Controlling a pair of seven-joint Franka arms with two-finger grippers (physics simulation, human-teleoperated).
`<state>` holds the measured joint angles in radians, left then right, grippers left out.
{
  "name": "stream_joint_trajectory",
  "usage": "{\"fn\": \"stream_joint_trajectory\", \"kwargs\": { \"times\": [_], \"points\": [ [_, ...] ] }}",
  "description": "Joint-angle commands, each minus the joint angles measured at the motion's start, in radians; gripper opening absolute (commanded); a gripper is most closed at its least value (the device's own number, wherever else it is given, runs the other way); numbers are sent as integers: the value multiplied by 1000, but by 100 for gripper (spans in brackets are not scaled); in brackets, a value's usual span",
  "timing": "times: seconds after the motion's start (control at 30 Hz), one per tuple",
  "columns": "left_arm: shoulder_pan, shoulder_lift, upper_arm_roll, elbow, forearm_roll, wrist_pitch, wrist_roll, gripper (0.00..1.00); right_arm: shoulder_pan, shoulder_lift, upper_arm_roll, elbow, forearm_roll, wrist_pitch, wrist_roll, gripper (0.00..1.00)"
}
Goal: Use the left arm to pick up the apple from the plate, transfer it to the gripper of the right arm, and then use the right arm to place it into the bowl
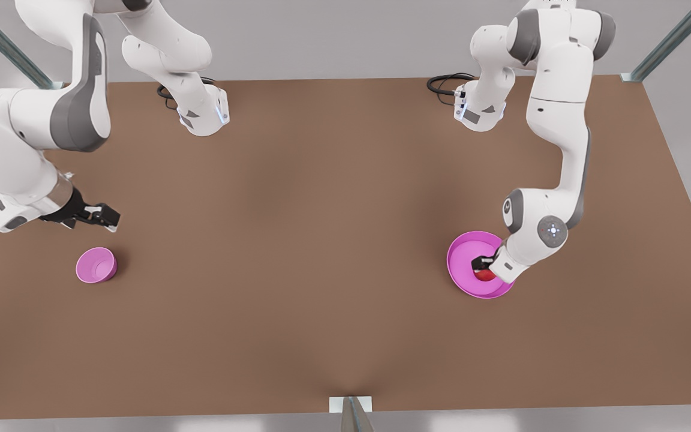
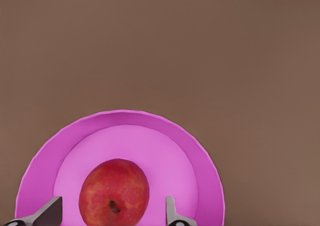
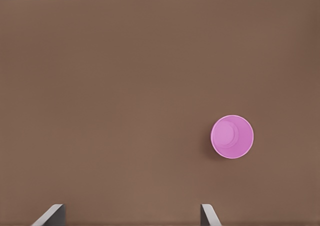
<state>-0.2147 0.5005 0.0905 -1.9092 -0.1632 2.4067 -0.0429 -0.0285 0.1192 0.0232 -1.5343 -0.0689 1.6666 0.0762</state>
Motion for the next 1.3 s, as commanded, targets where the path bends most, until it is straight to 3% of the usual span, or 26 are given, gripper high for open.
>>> {"fn": "stream_joint_trajectory", "kwargs": {
  "times": [0.0,0.47,0.63,1.27],
  "points": [
    [0,16,0,-2,-1,55,-81,100,4,0,0,2,1,2,-32,100],
    [-3,52,0,-71,-3,68,-81,100,13,0,7,10,0,1,-26,100],
    [-3,59,0,-71,-3,80,-83,84,10,2,7,10,0,1,-29,100],
    [-3,79,0,-31,-1,106,-83,86,16,2,11,10,0,2,-26,100]
  ]
}}
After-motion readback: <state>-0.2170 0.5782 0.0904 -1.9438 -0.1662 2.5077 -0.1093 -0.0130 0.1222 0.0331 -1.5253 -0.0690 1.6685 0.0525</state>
